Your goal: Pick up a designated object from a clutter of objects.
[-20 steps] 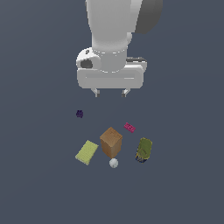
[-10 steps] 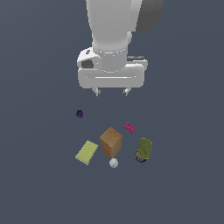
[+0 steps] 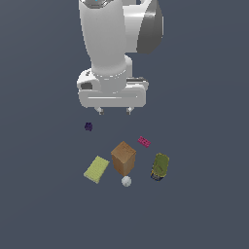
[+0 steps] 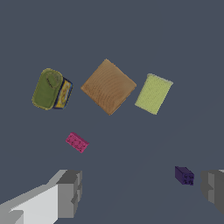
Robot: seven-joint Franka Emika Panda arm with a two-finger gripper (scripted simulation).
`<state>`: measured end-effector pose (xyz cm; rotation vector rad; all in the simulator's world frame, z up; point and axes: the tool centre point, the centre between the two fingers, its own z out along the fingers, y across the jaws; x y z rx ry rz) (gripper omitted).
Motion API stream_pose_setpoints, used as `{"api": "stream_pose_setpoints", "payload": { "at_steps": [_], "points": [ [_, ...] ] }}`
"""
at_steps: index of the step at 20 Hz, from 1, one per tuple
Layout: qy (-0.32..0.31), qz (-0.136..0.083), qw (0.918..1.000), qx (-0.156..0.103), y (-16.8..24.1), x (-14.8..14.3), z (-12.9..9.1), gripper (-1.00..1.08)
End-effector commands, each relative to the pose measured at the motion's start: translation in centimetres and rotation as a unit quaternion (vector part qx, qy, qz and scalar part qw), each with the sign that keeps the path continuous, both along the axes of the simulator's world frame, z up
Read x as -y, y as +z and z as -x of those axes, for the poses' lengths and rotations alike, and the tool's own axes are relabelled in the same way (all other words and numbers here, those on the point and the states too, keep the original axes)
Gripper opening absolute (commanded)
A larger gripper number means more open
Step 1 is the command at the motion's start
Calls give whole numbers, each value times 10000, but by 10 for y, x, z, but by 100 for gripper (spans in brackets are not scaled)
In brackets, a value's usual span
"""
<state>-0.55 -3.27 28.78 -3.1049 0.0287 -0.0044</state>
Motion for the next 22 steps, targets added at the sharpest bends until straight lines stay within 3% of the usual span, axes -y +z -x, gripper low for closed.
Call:
{"api": "stream_pose_setpoints", "payload": {
  "at_steps": [1, 9, 22],
  "points": [
    [-24, -17, 10000, 2, -18, 15, 3, 100],
    [-135, -38, 9999, 23, -91, 75, 29, 100],
    [-336, 97, 9994, 8, -190, 157, 108, 100]
  ]
}}
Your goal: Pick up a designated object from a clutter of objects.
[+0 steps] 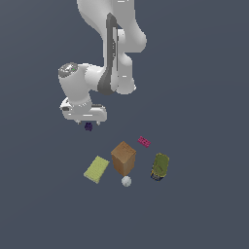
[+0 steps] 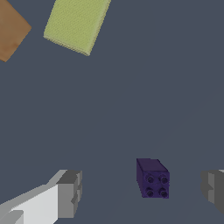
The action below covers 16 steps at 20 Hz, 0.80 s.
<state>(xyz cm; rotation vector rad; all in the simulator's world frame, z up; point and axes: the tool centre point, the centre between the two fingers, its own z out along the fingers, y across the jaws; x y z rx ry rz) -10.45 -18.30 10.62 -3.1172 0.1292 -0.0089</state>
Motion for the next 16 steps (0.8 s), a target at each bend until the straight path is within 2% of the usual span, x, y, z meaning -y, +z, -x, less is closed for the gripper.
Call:
{"api": "stream_pose_setpoints", "payload": {
  "at_steps": [1, 8, 16],
  "points": [
    [-24, 36, 10000, -5, -12, 10, 14, 100],
    [-69, 96, 9999, -29, -31, 25, 39, 100],
    [-78, 101, 9999, -36, -35, 27, 42, 100]
  ]
}}
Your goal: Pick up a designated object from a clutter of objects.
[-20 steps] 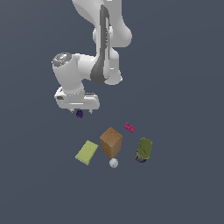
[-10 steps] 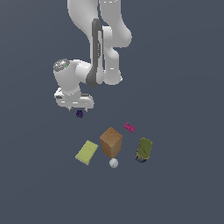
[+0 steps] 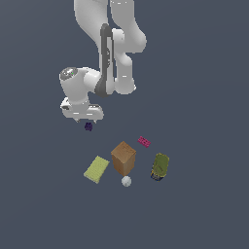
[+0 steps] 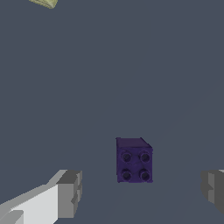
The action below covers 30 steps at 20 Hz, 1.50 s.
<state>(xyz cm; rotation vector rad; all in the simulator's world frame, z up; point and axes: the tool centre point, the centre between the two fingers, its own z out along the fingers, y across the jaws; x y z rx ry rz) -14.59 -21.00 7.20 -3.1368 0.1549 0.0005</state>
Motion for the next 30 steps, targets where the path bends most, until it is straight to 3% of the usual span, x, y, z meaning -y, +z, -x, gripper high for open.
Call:
{"api": "stream_pose_setpoints", "payload": {
  "at_steps": [1, 19, 20, 30],
  "points": [
    [1, 0, 10000, -1, -3, 0, 0, 100],
    [2, 4, 10000, 1, -50, 1, 1, 100],
    [2, 4, 10000, 1, -50, 1, 1, -100],
    [2, 4, 10000, 1, -50, 1, 1, -100]
  ]
}}
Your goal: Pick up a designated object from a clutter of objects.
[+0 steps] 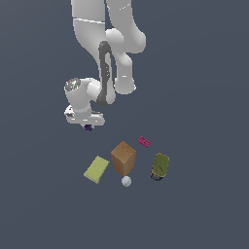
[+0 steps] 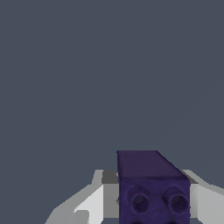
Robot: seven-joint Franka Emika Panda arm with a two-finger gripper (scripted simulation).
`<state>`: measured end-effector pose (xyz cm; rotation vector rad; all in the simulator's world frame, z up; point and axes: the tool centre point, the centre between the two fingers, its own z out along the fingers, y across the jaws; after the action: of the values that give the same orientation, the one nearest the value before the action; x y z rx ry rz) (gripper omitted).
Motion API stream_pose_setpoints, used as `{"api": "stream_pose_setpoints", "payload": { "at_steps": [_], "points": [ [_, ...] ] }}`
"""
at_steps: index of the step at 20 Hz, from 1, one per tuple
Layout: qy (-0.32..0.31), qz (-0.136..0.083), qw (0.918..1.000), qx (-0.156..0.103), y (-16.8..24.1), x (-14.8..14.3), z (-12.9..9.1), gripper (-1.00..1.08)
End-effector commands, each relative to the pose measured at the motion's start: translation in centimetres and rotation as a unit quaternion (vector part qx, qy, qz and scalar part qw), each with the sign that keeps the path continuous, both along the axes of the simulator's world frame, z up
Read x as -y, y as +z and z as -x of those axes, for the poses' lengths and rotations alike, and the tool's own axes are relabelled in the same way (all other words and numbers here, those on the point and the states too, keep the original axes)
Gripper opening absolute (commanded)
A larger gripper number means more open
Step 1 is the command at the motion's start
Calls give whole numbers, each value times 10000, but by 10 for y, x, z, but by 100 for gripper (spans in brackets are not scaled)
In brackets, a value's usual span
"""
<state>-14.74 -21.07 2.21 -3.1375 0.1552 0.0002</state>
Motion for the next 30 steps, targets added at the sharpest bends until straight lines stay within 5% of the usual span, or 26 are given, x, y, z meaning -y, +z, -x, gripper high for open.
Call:
{"api": "stream_pose_setpoints", "payload": {
  "at_steps": [1, 14, 30],
  "points": [
    [3, 0, 10000, 1, 0, 0, 0, -100],
    [-2, -5, 10000, 1, 31, -37, -10, -100],
    [-7, 22, 10000, -3, 123, -143, -38, -100]
  ]
}}
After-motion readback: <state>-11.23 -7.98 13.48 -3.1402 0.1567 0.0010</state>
